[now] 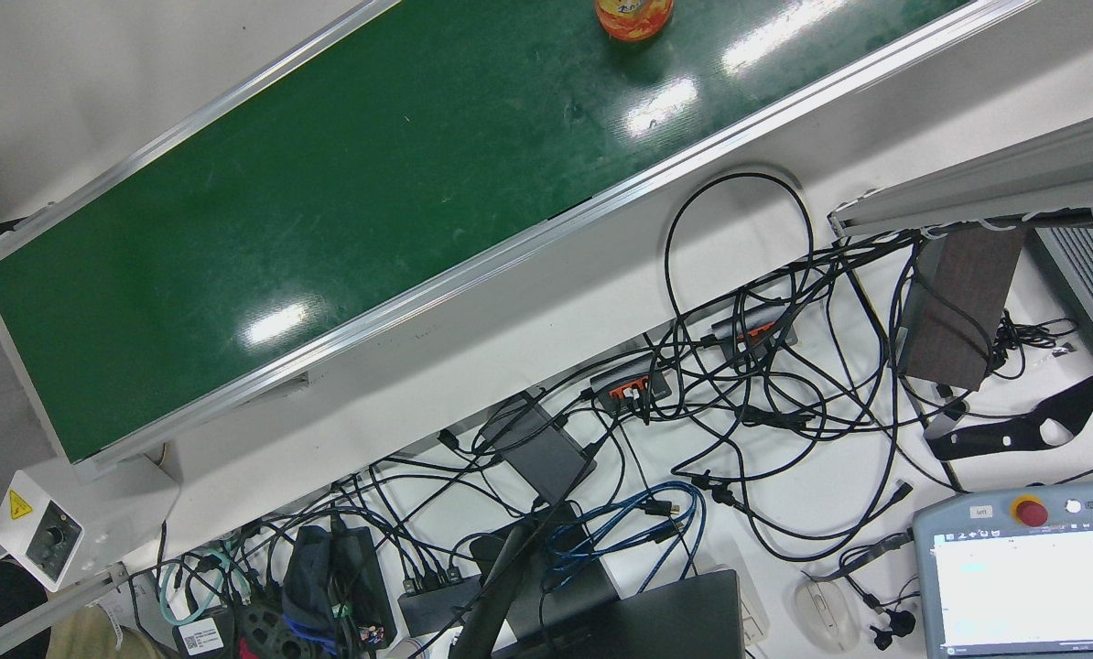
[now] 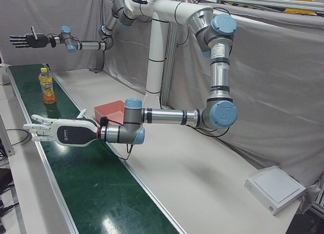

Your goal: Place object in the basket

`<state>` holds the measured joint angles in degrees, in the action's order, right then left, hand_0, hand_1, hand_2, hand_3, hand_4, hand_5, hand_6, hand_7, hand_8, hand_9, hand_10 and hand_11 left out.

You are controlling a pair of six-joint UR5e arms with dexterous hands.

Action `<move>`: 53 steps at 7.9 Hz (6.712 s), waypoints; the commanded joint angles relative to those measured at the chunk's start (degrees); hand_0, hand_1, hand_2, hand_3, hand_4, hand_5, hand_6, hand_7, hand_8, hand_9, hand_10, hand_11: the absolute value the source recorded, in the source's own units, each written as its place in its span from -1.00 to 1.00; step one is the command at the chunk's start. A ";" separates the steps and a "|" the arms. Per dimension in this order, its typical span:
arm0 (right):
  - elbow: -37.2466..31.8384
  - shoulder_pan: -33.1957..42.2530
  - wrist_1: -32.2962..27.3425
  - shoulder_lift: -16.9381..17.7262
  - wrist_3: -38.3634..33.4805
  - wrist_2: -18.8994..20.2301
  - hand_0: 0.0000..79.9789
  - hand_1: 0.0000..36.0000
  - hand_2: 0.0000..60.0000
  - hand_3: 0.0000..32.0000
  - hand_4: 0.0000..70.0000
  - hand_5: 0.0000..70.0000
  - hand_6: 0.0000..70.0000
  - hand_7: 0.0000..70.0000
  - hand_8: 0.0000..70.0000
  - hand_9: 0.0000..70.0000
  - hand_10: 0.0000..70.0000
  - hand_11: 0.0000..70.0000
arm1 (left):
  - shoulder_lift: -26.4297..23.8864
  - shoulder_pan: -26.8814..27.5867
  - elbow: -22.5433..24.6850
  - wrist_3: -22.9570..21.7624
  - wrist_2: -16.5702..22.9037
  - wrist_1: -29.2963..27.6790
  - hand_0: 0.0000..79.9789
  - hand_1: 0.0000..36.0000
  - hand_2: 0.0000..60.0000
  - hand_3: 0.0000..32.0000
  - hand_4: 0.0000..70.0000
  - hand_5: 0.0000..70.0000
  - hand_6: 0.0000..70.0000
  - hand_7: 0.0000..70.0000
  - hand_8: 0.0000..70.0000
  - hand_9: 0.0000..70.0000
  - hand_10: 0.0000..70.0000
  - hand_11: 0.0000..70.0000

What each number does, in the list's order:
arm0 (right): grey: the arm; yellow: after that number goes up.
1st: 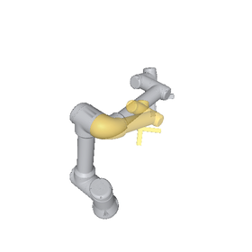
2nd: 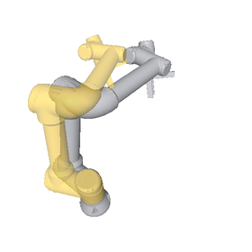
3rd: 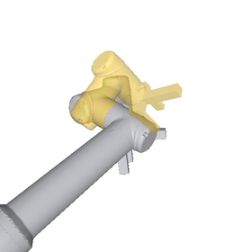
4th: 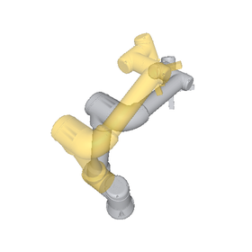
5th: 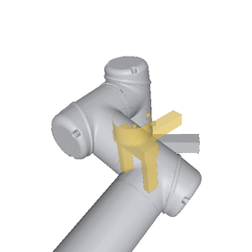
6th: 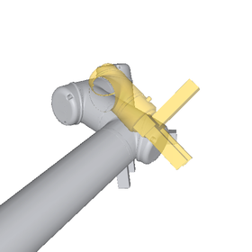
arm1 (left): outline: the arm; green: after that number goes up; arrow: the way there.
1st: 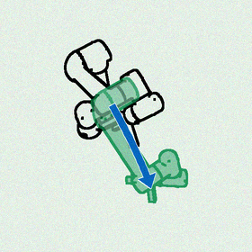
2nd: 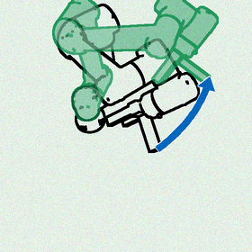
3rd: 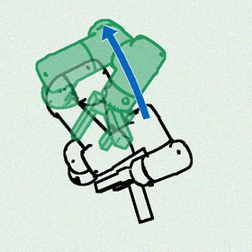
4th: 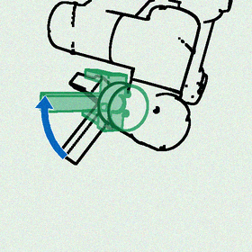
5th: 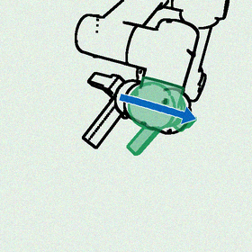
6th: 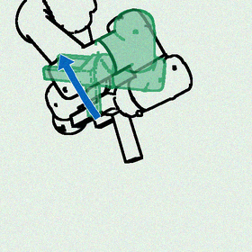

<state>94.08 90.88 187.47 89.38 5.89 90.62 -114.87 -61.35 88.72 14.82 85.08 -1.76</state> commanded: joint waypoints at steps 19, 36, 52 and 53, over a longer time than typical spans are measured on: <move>-0.03 0.00 0.00 0.00 0.00 0.00 -1.00 -1.00 -1.00 -1.00 -1.00 -1.00 -1.00 -1.00 -1.00 -1.00 -1.00 -1.00 | -0.09 0.01 -0.04 -0.05 0.08 -0.09 0.60 -0.76 -1.00 -0.89 -0.62 -0.59 -1.00 -0.96 -0.79 -0.72 -0.96 -0.89; 0.05 0.00 0.00 0.00 0.00 0.00 -1.00 -1.00 -1.00 -1.00 -1.00 -1.00 -1.00 -1.00 -1.00 -1.00 -1.00 -1.00 | 0.00 0.27 -0.04 0.12 0.08 -0.09 0.59 -0.79 -1.00 -0.94 -0.61 -0.57 -1.00 -0.95 -0.79 -0.72 -0.95 -0.89; -0.03 0.09 0.00 0.00 0.00 0.00 -1.00 -1.00 -1.00 -1.00 -1.00 -1.00 -1.00 -1.00 -1.00 -1.00 -1.00 -1.00 | -0.35 0.27 -0.04 0.04 0.08 -0.09 0.58 -0.79 -1.00 -0.88 -0.63 -0.56 -1.00 -0.95 -0.77 -0.70 -0.96 -0.90; -0.03 0.00 0.00 0.00 0.00 0.00 -1.00 -1.00 -1.00 -1.00 -1.00 -1.00 -1.00 -1.00 -1.00 -1.00 -1.00 -1.00 | -0.35 0.09 -0.04 -0.05 0.08 -0.09 0.59 -0.78 -1.00 -0.88 -0.62 -0.56 -1.00 -0.95 -0.78 -0.71 -0.96 -0.89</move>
<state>94.04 90.90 187.47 89.38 5.89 90.61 -115.22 -61.00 88.68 14.91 85.16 -1.85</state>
